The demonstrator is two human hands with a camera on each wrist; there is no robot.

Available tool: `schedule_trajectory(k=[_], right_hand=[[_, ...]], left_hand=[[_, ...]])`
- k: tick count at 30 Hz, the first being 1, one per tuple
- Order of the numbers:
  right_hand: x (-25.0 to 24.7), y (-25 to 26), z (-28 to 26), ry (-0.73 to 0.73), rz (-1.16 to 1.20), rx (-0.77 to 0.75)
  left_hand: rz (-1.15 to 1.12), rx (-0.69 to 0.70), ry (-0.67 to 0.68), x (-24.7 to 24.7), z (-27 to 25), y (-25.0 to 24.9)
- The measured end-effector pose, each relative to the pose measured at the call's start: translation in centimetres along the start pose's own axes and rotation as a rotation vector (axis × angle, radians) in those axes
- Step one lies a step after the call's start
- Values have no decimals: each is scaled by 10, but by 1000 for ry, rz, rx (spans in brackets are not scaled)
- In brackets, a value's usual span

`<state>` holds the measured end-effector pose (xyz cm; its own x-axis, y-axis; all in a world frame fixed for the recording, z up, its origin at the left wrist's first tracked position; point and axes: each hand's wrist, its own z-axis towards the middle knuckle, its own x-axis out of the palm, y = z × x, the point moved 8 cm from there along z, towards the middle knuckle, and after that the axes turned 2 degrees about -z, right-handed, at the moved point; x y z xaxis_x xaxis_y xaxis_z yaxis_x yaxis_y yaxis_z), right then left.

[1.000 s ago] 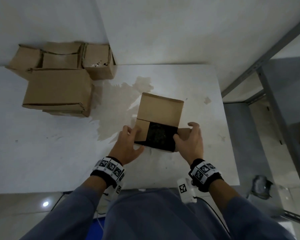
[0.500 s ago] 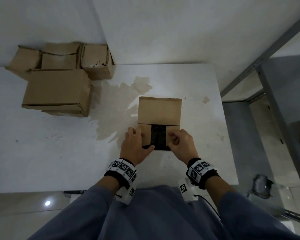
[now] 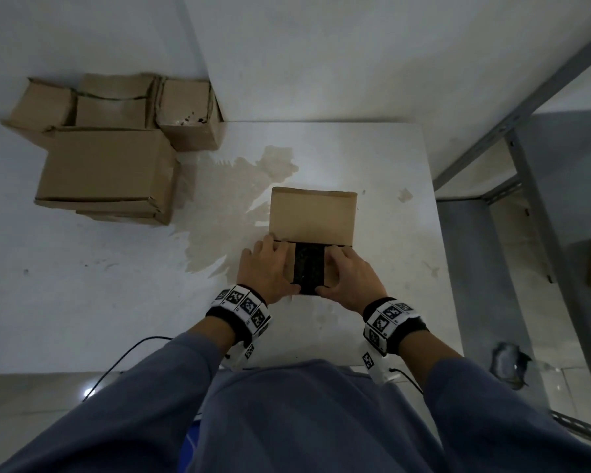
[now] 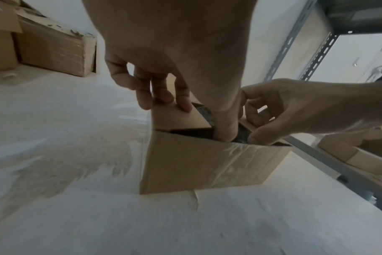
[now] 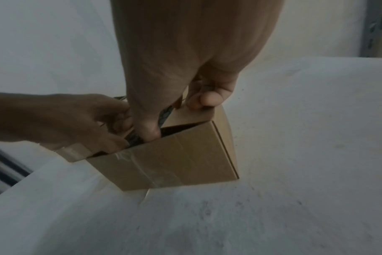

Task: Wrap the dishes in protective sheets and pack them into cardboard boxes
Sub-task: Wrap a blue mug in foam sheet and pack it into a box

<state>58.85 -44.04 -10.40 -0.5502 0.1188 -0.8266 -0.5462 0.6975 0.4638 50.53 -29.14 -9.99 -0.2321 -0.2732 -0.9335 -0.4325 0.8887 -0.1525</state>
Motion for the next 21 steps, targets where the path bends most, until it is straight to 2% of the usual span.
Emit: schedule_trajectory(k=[3, 7, 9, 12, 15, 21], right_hand=[[1, 4, 3, 30, -74, 36], [0, 6, 8, 78, -180, 56], [2, 8, 8, 92, -233, 44], [2, 11, 8, 87, -263, 35], [2, 13, 8, 62, -303, 27], [0, 16, 6, 56, -330, 27]], left_hand=[[30, 0, 37, 2, 3, -3], [-173, -53, 198, 1, 12, 5], [-168, -59, 256, 0, 12, 5], [-93, -10, 206, 0, 11, -5], [-147, 77, 115, 0, 9, -14], [-105, 269, 140, -7, 10, -30]])
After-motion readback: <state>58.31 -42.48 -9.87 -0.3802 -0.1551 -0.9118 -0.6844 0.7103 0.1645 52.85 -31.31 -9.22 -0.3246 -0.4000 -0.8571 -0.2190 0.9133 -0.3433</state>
